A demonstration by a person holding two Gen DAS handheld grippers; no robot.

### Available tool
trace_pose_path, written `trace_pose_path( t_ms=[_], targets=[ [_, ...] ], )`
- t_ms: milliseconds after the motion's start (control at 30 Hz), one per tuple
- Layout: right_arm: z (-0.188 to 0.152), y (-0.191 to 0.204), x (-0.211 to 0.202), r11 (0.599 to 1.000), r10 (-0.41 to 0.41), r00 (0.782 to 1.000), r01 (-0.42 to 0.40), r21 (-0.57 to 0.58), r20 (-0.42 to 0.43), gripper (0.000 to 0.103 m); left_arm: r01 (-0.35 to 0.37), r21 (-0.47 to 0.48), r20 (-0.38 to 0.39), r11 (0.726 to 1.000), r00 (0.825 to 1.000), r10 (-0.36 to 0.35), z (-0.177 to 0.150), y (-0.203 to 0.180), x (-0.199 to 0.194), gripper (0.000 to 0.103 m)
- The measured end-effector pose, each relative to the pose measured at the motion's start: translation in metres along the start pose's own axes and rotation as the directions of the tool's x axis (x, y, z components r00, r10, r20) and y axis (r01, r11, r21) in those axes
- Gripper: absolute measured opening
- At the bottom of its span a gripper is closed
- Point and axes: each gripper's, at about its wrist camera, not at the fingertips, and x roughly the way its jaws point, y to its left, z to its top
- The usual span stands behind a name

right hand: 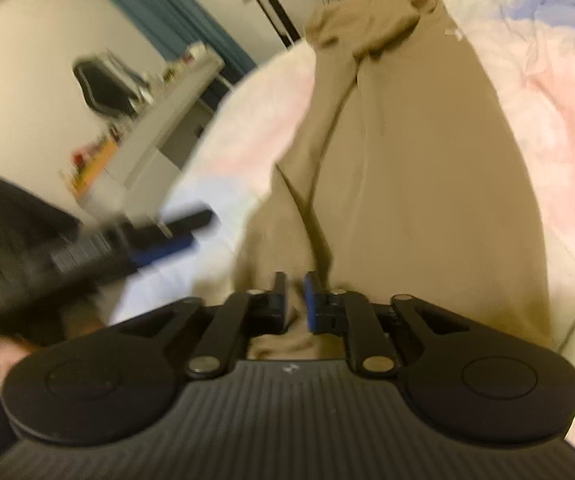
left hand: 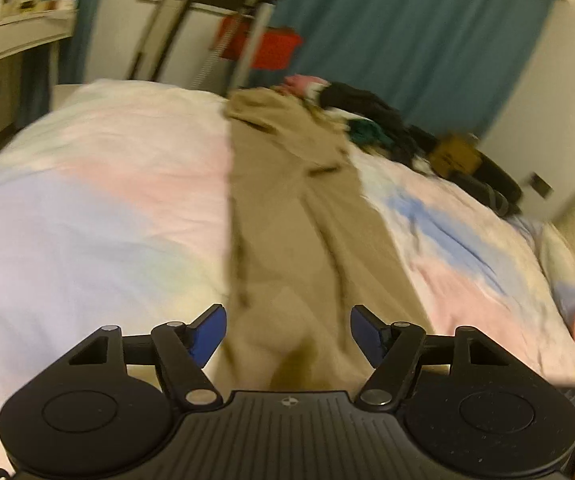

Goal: Fold clothes

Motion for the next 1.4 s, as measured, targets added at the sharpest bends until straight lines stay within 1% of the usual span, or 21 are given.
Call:
trace_pose_path(
  t_ms=[33, 67, 100, 233, 267, 333, 367, 400, 467, 500, 533, 667, 800, 900, 1000, 1067, 1167, 1233, 1300, 1367, 1400],
  targets=[
    [0.002, -0.001, -0.007, 1.0, 0.005, 1.0, -0.005, 0.007, 0.024, 0.063, 0.016, 0.009, -0.001, 1.0, 1.0, -0.016, -0.003, -0.005, 0.002, 0.065],
    [0.003, -0.002, -0.013, 1.0, 0.003, 0.999, -0.004, 0.009, 0.052, 0.072, 0.03, 0.011, 0.0, 0.999, 1.0, -0.03, -0.005, -0.01, 0.003, 0.065],
    [0.002, -0.004, -0.021, 1.0, -0.015, 0.996, 0.015, -0.001, 0.086, 0.077, 0.046, 0.018, -0.002, 0.999, 0.999, -0.046, -0.007, -0.016, 0.006, 0.064],
    [0.004, -0.013, -0.043, 0.995, -0.097, 0.983, 0.097, 0.007, 0.157, 0.077, 0.071, 0.1, -0.056, 0.992, 0.996, -0.066, -0.016, -0.041, 0.03, 0.062],
    [0.007, -0.019, -0.042, 0.994, -0.113, 0.979, 0.11, 0.029, 0.167, 0.077, 0.063, 0.128, -0.076, 0.99, 0.996, -0.053, -0.019, -0.047, 0.037, 0.062],
    [0.012, -0.031, -0.04, 0.988, -0.141, 0.975, 0.127, 0.088, 0.175, 0.077, -0.011, 0.185, -0.125, 0.983, 0.992, 0.035, -0.027, -0.057, 0.055, 0.06],
    [0.015, -0.037, -0.038, 0.984, -0.152, 0.973, 0.132, 0.121, 0.176, 0.077, -0.059, 0.212, -0.15, 0.976, 0.984, 0.093, -0.03, -0.059, 0.065, 0.054],
    [0.017, -0.044, -0.037, 0.979, -0.157, 0.972, 0.13, 0.159, 0.172, 0.077, -0.081, 0.227, -0.162, 0.97, 0.98, 0.12, -0.033, -0.06, 0.07, 0.044],
    [0.015, -0.056, -0.038, 0.966, -0.164, 0.973, 0.125, 0.225, 0.162, 0.077, -0.084, 0.237, -0.164, 0.968, 0.978, 0.125, -0.036, -0.058, 0.069, 0.031],
    [0.013, -0.06, -0.038, 0.96, -0.166, 0.973, 0.123, 0.25, 0.158, 0.077, -0.087, 0.242, -0.157, 0.966, 0.979, 0.128, -0.037, -0.058, 0.068, 0.009],
    [0.012, -0.062, -0.037, 0.957, -0.165, 0.974, 0.121, 0.265, 0.154, 0.077, -0.094, 0.255, -0.13, 0.962, 0.983, 0.131, -0.036, -0.059, 0.062, 0.005],
    [0.01, -0.065, -0.036, 0.954, -0.16, 0.976, 0.115, 0.278, 0.147, 0.077, -0.117, 0.34, 0.002, 0.933, 0.992, 0.123, -0.032, -0.062, 0.034, 0.004],
    [0.011, -0.057, -0.038, 0.965, -0.164, 0.974, 0.126, 0.228, 0.157, 0.077, -0.047, 0.4, 0.028, 0.915, 0.999, 0.04, -0.031, -0.067, 0.008, 0.004],
    [0.012, -0.056, -0.04, 0.967, -0.171, 0.971, 0.133, 0.216, 0.165, 0.077, 0.029, 0.47, -0.004, 0.882, 1.0, -0.031, -0.039, -0.077, 0.0, 0.004],
    [0.011, -0.062, -0.041, 0.958, -0.179, 0.971, 0.135, 0.254, 0.16, 0.077, 0.098, 0.535, -0.044, 0.839, 0.995, -0.089, -0.048, -0.087, -0.004, 0.004],
    [0.01, -0.068, -0.041, 0.949, -0.183, 0.971, 0.133, 0.285, 0.155, 0.077, 0.12, 0.571, -0.082, 0.812, 0.993, -0.089, -0.056, -0.095, 0.007, 0.004],
    [0.009, -0.075, -0.041, 0.937, -0.192, 0.97, 0.135, 0.322, 0.151, 0.077, 0.152, 0.581, -0.153, 0.8, 0.985, -0.076, -0.063, -0.1, 0.032, 0.004],
    [0.009, -0.078, -0.041, 0.932, -0.197, 0.97, 0.139, 0.334, 0.145, 0.077, 0.165, 0.577, -0.21, 0.8, 0.976, -0.05, -0.066, -0.1, 0.049, 0.007],
    [0.008, -0.081, -0.039, 0.931, -0.193, 0.972, 0.14, 0.337, 0.13, 0.077, 0.178, 0.536, -0.24, 0.825, 0.969, -0.053, -0.063, -0.094, 0.053, 0.015],
    [0.008, -0.084, -0.036, 0.93, -0.186, 0.976, 0.138, 0.341, 0.11, 0.077, 0.199, 0.452, -0.251, 0.87, 0.964, -0.09, -0.053, -0.08, 0.051, 0.035],
    [0.007, -0.085, -0.036, 0.928, -0.186, 0.977, 0.14, 0.346, 0.104, 0.077, 0.207, 0.394, -0.252, 0.896, 0.961, -0.112, -0.047, -0.069, 0.046, 0.05]
  ],
)
